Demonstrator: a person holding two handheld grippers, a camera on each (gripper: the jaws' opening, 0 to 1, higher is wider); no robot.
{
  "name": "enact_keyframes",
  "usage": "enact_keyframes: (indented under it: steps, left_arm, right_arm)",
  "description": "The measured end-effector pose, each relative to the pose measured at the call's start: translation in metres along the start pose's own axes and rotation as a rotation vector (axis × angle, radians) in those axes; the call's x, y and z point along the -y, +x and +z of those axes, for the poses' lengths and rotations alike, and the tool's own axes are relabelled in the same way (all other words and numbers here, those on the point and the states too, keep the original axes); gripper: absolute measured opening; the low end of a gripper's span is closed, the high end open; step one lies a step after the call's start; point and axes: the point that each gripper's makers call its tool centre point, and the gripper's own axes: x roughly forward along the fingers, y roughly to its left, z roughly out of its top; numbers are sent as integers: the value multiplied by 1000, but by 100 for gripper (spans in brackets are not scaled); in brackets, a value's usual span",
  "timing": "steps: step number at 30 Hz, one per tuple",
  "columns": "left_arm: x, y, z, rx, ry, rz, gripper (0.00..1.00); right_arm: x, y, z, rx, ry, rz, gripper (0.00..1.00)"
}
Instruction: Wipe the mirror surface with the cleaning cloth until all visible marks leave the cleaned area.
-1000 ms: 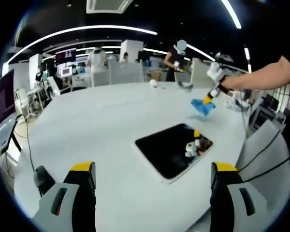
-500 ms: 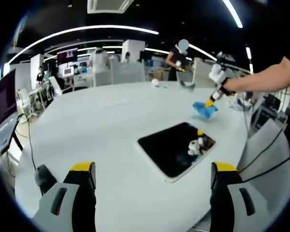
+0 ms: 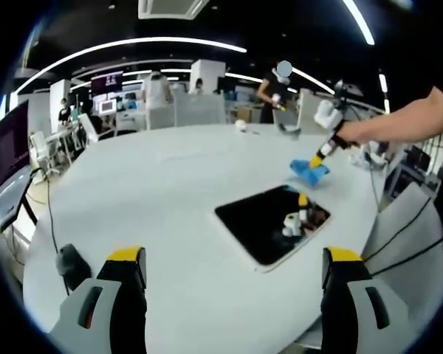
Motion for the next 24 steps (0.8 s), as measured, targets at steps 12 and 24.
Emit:
enact_keyframes:
  steps: [12,24]
  left_arm:
    - [-3,-5,-3,-2,-5,10,100]
    - [-10,-8,-5,-15,-7,18,100]
  right_arm:
    - [-29,23,8,-37,2,40,0]
    - [-62,37,17,-62,-20,81,0]
